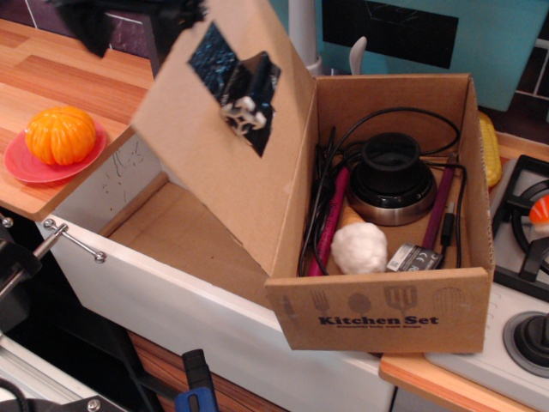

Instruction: Close brown1fbox flap

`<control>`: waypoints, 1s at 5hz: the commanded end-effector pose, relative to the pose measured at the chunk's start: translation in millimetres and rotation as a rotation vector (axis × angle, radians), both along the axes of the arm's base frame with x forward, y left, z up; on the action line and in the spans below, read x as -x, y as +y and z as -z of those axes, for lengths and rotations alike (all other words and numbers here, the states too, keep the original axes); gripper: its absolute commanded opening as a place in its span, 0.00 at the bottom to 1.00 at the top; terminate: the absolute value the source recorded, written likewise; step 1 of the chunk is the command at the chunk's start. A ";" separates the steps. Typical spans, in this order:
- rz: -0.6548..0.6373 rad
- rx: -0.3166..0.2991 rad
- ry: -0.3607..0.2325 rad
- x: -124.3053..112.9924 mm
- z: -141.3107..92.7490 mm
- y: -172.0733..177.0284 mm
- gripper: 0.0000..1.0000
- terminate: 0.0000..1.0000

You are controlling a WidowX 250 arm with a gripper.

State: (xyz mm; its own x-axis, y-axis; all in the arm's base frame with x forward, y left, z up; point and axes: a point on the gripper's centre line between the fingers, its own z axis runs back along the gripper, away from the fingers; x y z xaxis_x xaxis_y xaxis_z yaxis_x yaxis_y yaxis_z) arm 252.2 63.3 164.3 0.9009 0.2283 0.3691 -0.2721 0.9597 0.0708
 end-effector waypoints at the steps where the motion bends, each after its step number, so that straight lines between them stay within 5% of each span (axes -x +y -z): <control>1: -0.025 -0.067 -0.027 2.3 34.3 -71.4 1.00 0.00; 3: -0.016 -0.101 0.032 -19.9 32.0 -118.7 1.00 0.00; 5: -0.033 0.050 0.019 -30.6 54.2 -139.0 1.00 0.00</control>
State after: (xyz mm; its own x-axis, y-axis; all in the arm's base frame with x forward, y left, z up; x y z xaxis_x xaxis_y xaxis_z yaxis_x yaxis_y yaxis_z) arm 281.8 -74.0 104.7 0.9036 0.2822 0.3223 -0.3051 0.9521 0.0219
